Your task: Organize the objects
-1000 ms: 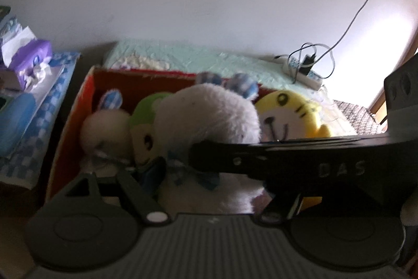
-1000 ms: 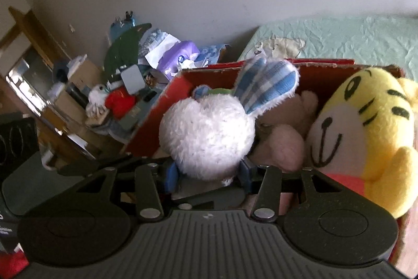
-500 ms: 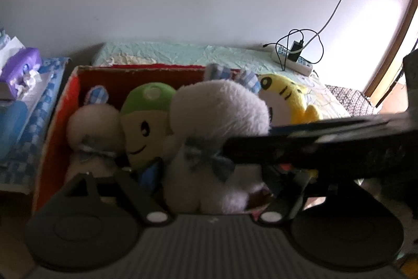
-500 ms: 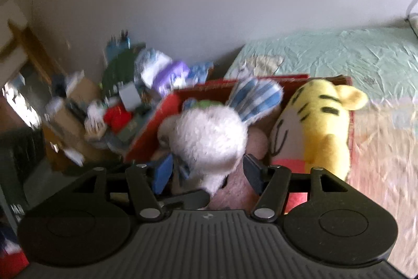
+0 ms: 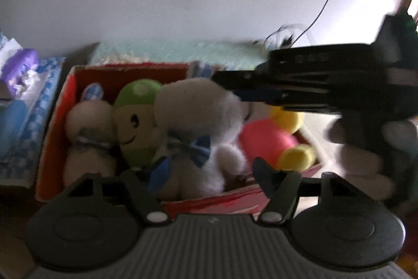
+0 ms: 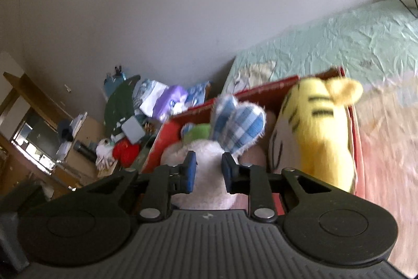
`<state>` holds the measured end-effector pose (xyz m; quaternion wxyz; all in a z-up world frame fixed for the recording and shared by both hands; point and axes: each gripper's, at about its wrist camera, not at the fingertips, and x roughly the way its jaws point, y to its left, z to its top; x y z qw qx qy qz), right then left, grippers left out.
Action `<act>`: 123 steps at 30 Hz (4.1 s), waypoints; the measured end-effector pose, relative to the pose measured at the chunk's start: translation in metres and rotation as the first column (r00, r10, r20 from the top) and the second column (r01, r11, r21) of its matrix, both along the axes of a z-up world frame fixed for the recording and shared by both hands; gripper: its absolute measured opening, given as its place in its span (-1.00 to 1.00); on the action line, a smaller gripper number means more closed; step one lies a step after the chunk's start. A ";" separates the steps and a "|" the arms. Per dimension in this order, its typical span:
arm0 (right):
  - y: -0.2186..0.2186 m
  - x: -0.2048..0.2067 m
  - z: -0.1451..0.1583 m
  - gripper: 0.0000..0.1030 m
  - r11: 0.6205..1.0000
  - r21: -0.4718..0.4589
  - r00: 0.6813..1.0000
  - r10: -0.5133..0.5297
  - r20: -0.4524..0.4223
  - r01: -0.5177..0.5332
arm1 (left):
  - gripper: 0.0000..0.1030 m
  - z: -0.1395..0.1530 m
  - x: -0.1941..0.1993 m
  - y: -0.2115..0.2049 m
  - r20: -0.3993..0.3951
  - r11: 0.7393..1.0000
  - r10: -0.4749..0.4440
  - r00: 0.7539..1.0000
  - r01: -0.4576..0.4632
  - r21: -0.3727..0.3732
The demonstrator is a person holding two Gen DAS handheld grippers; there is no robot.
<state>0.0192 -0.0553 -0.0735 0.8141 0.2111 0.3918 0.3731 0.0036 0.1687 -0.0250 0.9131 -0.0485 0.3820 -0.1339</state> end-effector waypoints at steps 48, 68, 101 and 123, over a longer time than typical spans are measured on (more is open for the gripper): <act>-0.026 -0.042 0.027 -0.31 0.923 -0.365 0.987 -0.074 0.140 0.121 | 0.77 0.027 -0.006 -0.041 -0.064 0.884 0.367 0.928 -0.327 0.334; 0.004 -0.045 0.046 -0.06 0.873 -0.442 0.976 -0.153 0.154 0.207 | 0.83 0.040 0.000 -0.021 -0.078 0.844 0.457 0.886 -0.405 0.352; -0.082 -0.076 0.055 0.46 0.715 -0.522 0.882 -0.425 0.204 0.465 | 0.97 0.056 -0.010 -0.079 -0.078 0.920 0.226 0.971 -0.187 0.344; -0.163 -0.081 0.031 0.48 0.662 -0.575 0.854 -0.502 0.137 0.481 | 0.98 0.031 -0.037 -0.199 -0.134 0.926 0.137 0.981 -0.079 0.368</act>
